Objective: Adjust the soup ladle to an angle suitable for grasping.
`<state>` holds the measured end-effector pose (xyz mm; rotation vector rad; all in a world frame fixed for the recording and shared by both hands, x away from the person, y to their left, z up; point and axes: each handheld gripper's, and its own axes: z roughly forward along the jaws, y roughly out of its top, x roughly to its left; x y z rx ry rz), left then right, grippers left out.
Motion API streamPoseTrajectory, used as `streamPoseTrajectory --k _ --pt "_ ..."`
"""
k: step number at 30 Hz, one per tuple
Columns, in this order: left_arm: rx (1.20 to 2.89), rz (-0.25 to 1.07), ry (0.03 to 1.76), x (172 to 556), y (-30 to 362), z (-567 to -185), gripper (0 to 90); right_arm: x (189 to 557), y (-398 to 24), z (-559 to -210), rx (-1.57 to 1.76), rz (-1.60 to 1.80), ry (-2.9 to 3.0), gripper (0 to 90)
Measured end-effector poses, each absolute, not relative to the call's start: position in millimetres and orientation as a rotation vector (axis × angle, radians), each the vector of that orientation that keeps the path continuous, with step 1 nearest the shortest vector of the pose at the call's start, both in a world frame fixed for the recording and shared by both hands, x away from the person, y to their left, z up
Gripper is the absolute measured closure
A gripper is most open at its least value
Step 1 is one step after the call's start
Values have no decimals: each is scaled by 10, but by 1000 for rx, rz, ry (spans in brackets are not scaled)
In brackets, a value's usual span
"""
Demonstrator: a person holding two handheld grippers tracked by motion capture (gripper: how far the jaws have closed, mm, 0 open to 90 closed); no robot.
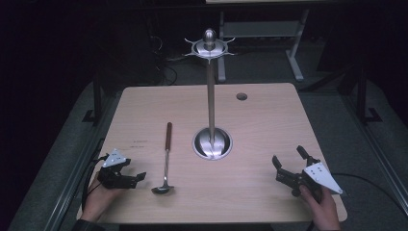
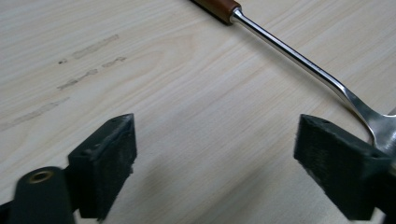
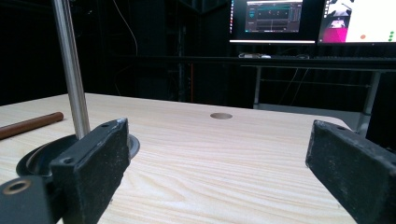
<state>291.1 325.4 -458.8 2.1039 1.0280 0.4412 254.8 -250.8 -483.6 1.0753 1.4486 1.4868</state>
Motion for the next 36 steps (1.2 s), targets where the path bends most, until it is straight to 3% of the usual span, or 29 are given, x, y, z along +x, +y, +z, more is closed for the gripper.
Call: streamPoseTrajectory --k 12,28,36 --pt "2090 436 1074 2999 3242 -4503 316 2552 -2517 -4836 1075 1494 1449 60" --pt "2041 422 1162 3279 3232 -4411 740 2550 -2511 -4836 1077 1488 1446 60" --pt "2045 389 1155 3416 3178 -4383 864 2549 -2509 -4836 1077 1488 1447 60"
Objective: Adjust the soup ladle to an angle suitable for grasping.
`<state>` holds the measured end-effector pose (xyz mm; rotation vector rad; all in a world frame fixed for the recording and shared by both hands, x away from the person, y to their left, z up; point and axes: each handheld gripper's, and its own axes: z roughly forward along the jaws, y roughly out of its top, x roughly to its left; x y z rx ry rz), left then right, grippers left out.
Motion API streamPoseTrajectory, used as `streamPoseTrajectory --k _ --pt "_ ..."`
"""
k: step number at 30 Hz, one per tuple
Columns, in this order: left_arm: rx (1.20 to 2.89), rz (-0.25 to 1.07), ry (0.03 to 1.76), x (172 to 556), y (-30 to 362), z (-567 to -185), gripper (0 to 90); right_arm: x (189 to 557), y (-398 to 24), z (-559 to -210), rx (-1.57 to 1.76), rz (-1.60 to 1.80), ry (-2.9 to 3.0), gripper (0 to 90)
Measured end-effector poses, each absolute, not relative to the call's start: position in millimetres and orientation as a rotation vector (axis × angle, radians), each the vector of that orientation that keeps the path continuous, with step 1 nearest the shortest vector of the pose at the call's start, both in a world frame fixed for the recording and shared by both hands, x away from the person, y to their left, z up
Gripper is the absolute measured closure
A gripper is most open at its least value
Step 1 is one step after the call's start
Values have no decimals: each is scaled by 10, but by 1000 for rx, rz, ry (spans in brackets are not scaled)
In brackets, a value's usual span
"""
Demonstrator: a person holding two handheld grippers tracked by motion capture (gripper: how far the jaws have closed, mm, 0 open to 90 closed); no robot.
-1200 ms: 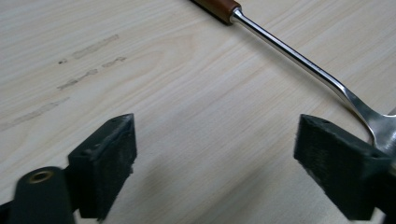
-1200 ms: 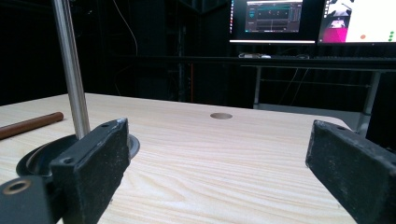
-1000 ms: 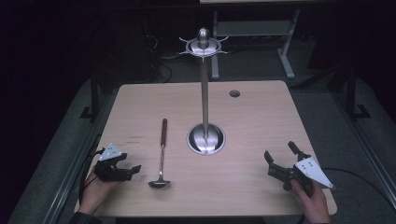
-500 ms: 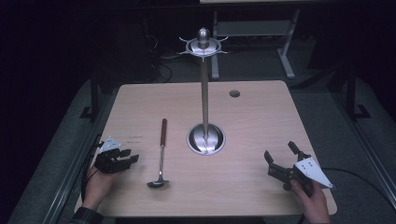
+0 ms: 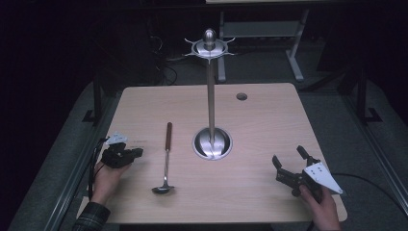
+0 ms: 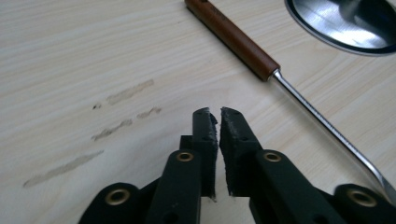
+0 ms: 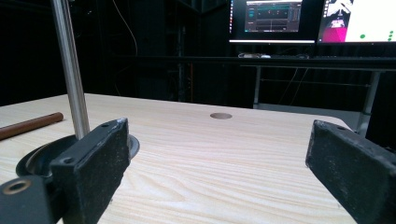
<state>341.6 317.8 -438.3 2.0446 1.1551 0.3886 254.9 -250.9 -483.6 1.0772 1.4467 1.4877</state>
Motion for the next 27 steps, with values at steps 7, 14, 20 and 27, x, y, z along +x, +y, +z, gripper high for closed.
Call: streamPoseTrajectory --k 7,14,20,27 --pt "2054 364 1143 3555 3066 -4368 899 2549 -2508 -4836 1077 1487 1447 60" --pt "2084 369 1114 3683 2903 -4383 899 2550 -2510 -4836 1078 1488 1447 60" --pt "2087 362 1116 3812 2770 -4416 900 2549 -2508 -4836 1077 1487 1447 60" --pt "2078 343 1109 3936 2660 -4472 899 2548 -2507 -4836 1077 1486 1448 60"
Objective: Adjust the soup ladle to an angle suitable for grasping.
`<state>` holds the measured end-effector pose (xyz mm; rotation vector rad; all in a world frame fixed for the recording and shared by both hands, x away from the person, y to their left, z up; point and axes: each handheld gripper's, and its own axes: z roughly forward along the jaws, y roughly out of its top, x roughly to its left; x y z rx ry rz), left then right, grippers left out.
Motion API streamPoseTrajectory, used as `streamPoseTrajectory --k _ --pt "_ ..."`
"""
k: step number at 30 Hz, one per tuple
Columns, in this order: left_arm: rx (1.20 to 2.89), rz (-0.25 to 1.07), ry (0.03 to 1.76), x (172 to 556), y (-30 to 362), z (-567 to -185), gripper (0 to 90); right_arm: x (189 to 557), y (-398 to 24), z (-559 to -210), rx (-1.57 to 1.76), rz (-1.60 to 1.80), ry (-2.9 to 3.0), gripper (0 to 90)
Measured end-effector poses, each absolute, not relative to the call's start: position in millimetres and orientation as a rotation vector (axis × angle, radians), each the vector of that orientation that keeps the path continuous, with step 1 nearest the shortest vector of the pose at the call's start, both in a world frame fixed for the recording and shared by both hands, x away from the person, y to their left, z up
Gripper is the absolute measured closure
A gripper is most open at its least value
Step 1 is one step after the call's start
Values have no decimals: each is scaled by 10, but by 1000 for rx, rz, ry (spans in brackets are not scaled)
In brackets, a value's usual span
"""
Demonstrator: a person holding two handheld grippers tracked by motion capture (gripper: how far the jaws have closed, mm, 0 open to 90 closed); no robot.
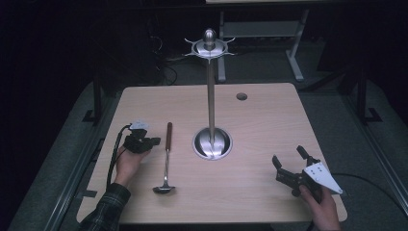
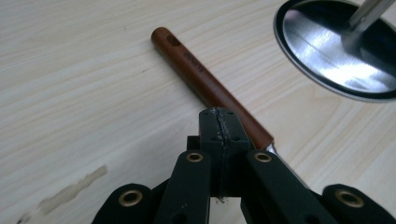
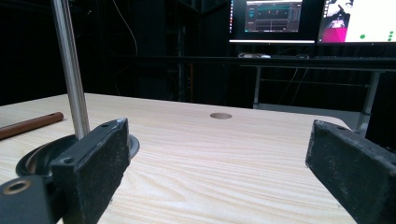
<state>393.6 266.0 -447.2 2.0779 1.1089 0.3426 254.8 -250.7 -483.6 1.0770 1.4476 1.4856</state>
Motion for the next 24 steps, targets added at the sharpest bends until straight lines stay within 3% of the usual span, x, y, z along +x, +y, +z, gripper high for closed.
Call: streamPoseTrajectory --k 24 --pt "2143 298 1056 3974 2441 -4612 899 2549 -2509 -4836 1076 1488 1450 60"
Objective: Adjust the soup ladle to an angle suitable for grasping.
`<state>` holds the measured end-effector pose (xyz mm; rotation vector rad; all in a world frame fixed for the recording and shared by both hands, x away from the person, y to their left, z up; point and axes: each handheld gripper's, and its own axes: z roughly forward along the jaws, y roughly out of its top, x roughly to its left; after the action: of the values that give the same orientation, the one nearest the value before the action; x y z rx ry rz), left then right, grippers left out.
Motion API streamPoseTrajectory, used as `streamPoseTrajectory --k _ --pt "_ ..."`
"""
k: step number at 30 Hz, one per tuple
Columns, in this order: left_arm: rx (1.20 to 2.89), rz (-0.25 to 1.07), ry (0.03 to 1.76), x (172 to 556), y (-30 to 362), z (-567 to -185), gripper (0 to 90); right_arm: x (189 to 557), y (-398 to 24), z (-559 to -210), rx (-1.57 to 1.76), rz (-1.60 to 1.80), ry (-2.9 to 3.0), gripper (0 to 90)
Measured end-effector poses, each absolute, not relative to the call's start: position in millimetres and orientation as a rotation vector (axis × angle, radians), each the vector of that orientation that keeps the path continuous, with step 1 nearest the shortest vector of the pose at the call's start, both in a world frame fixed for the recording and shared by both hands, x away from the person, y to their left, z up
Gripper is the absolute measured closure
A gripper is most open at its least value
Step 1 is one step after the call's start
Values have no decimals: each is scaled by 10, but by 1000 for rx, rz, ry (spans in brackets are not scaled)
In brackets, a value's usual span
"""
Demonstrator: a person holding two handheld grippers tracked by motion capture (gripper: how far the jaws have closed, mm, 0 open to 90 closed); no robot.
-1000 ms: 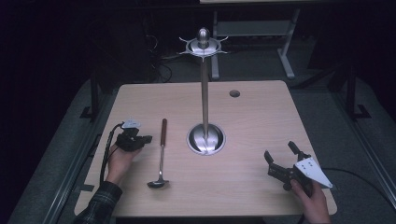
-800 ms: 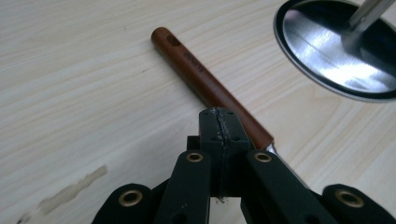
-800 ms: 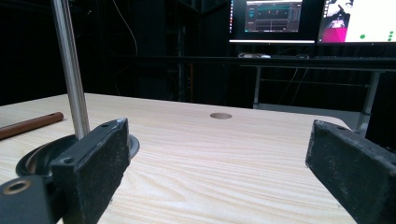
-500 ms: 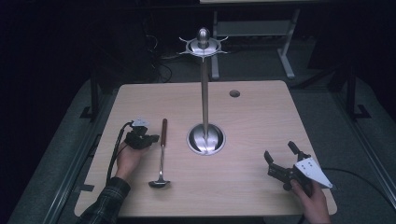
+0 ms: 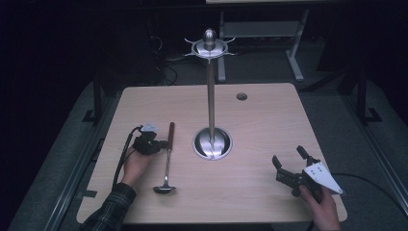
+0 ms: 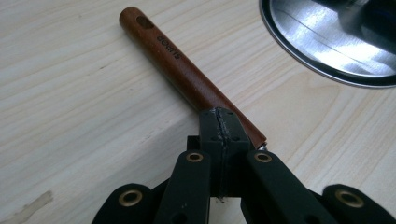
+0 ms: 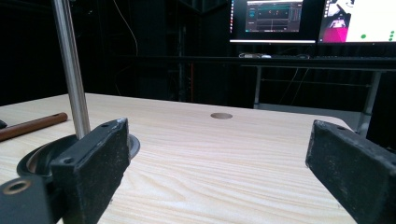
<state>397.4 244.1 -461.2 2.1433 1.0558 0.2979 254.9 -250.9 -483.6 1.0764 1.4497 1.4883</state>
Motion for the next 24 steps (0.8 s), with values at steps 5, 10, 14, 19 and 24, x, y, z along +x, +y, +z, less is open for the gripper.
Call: streamPoseTrajectory --k 5,10,14,19,24 --pt "2168 294 1026 4002 2349 -4607 899 2550 -2510 -4836 1075 1488 1449 60" --pt "2184 290 995 4010 2256 -4593 899 2550 -2510 -4836 1076 1489 1449 60" --pt "2210 276 956 3995 2147 -4589 899 2550 -2511 -4836 1075 1488 1449 60" --pt "2217 267 927 3971 2077 -4579 899 2550 -2510 -4836 1075 1488 1449 60" --pt "2215 258 918 3953 2045 -4571 899 2549 -2509 -4836 1076 1488 1449 60"
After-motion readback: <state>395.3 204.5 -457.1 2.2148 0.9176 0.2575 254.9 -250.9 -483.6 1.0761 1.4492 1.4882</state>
